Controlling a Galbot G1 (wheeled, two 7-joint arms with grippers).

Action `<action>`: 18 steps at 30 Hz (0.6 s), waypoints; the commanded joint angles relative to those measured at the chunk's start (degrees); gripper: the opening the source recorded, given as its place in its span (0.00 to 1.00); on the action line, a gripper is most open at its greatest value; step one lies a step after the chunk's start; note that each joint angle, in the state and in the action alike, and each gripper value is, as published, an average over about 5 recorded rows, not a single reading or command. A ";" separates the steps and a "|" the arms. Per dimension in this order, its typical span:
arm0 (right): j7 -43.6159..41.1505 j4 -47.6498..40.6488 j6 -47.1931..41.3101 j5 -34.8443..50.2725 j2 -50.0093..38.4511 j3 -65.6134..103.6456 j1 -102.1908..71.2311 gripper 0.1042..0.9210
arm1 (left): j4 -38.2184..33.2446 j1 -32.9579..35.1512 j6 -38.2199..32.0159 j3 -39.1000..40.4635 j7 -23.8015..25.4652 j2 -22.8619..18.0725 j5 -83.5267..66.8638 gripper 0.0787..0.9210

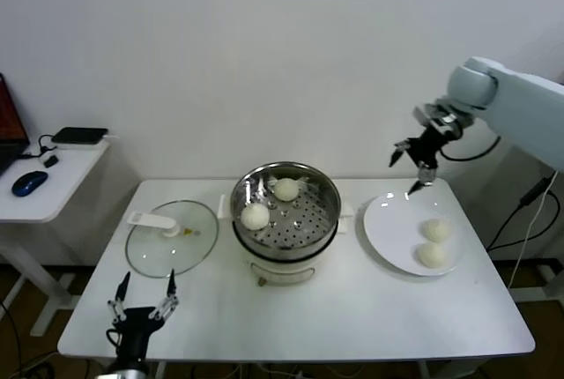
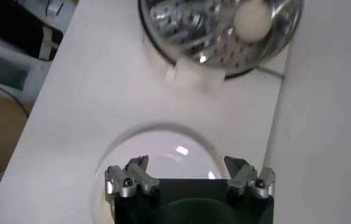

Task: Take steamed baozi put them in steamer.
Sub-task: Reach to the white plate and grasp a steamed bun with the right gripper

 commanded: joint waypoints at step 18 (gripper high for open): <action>0.45 -6.48 0.87 -21.84 -0.57 17.24 -26.13 0.88 | 0.07 1.06 -0.40 -0.58 0.03 -0.02 0.05 0.88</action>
